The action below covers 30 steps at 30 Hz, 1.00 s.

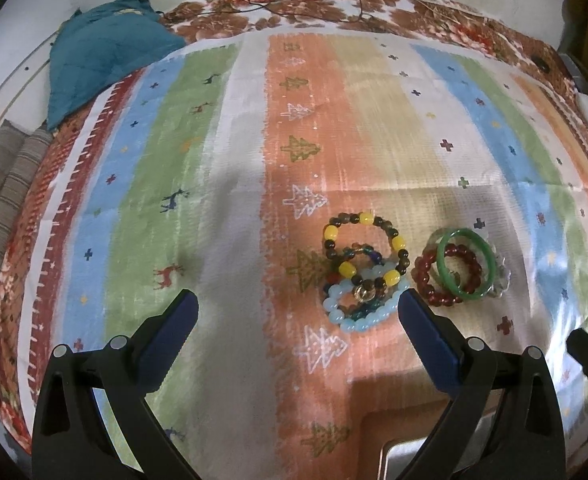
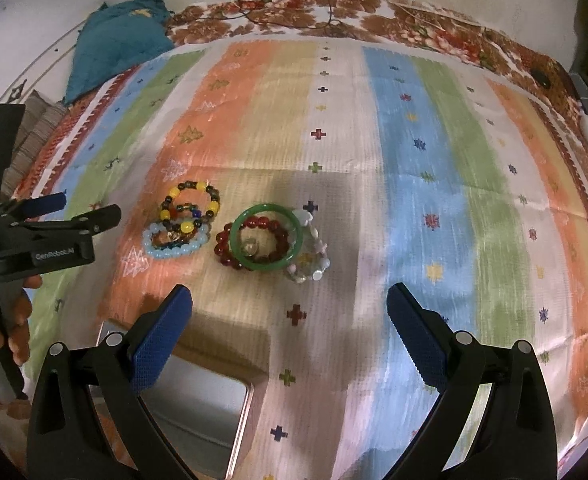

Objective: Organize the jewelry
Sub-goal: 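Grasp the yellow-and-black beaded bracelet with left gripper while right gripper grasps green jade bangle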

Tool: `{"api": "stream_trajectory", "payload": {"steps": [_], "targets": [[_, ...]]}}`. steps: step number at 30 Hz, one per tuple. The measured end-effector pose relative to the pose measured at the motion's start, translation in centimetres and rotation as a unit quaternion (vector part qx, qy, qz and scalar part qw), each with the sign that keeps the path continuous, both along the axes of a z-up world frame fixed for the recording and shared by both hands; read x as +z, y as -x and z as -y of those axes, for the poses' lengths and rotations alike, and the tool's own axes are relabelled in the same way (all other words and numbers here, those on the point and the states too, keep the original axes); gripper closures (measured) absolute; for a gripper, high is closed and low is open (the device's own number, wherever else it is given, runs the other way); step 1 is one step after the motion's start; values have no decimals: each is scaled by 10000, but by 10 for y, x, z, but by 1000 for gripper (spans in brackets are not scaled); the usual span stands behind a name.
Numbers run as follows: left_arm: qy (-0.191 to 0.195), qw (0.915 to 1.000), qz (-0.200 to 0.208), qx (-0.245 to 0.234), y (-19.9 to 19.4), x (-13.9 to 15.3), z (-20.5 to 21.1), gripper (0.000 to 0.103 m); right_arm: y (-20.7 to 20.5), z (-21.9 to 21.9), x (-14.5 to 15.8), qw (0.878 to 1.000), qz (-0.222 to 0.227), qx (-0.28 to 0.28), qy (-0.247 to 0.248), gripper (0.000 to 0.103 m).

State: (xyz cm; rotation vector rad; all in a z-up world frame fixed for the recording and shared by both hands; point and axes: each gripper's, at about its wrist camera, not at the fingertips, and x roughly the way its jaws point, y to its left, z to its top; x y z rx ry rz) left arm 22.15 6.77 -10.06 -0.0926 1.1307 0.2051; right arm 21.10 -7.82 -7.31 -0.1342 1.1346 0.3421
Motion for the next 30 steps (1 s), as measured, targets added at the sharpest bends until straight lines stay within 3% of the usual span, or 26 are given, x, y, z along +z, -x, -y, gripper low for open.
{"api": "stream_trajectory", "payload": {"steps": [7,16,19,23,25,30], "targets": [[72,9998,-171,-64,-19,-16,-3,6,-18,-2,-23,9995,-310,-45,70,4],[173,9994,-289,-104,-38,-31,-7,15,-38,-15,-39,9988,-465,-29,122,5],[193,9993,-294,-143,-44,-34,-7,17,-44,-20,-41,9988,-470,4,131,16],[215,9990,-347,-174,-49,-40,-5,21,-52,-23,-49,9984,-556,10,135,16],[220,9986,-440,-203,-53,-45,-4,35,-56,-25,-54,9978,-638,40,153,25],[256,9981,-532,-203,-60,-56,-7,36,-63,-28,-67,9967,-768,61,245,40]]}}
